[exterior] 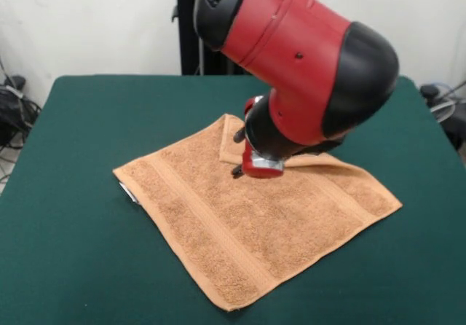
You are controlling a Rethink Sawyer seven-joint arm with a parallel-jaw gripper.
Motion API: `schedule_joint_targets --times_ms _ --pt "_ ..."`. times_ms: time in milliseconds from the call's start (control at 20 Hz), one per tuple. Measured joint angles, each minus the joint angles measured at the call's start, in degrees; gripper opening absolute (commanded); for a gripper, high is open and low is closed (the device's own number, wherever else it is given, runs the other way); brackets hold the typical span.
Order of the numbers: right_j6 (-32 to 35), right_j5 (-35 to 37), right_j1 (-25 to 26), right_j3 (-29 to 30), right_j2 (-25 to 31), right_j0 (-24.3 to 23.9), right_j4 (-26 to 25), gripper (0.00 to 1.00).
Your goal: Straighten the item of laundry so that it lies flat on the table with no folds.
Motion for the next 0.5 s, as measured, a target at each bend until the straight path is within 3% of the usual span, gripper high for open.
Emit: schedule_joint_targets --times_ms 500 --pt "0.00 -0.24 -4.11 6.12 2.52 -2.32 -0.01 1.00"
